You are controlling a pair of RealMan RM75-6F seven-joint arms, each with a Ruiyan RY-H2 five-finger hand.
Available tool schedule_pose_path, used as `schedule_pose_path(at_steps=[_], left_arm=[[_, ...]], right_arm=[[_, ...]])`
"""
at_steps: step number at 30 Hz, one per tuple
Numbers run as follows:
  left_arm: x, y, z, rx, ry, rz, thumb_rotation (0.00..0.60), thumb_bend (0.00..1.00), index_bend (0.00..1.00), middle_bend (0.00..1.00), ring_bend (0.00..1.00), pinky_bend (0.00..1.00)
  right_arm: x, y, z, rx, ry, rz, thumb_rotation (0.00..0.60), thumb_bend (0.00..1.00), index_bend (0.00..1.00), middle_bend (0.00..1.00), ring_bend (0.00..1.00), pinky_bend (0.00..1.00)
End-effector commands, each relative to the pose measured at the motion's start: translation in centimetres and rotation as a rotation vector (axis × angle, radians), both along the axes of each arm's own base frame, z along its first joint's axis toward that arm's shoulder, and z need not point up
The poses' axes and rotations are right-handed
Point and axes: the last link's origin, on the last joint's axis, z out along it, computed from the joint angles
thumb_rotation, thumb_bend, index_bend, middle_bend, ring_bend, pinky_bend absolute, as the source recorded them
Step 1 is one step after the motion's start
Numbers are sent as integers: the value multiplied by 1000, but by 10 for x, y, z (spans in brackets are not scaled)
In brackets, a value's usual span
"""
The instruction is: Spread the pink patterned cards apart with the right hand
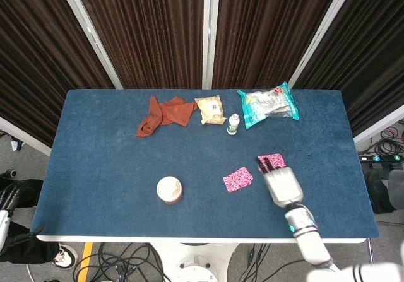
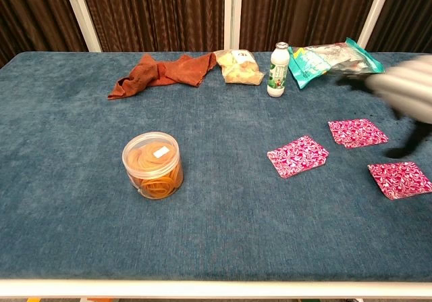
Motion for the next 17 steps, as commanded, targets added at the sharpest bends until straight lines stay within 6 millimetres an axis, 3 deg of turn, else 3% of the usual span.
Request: schedule_pose_path(at_steps=[1, 2, 4, 7, 12, 17], left_arm=[[2, 2, 0, 1, 4, -10, 600, 143, 105, 77, 0, 80], [3, 2, 0, -1, 4, -13, 600, 143, 105, 77, 0, 80], [4, 3, -2, -5, 9, -20, 600, 143, 105, 77, 0, 80], [6, 5, -4, -12, 15, -27, 600, 143, 105, 76, 0, 80], [9, 8, -9, -24, 25, -41, 600, 143, 105, 77, 0, 80], [12, 10, -10, -26, 32, -49, 600, 143, 105, 77, 0, 80]], right_arm=[[-65, 48, 45, -141, -51, -73, 600, 52, 76, 108, 200, 187], [-75, 54, 50, -171, -64, -76, 600, 52, 55, 65, 89, 83], [-96, 70, 61, -236, -109, -90, 600, 53, 8, 8, 2, 1], [-115, 91, 73, -296, -201, -98, 600, 56, 0, 0, 0, 0], [-129, 121, 85, -347, -259, -94, 600, 69, 0, 0, 0, 0], [-136, 133, 86, -346, -265, -118, 600, 69, 0, 0, 0, 0]])
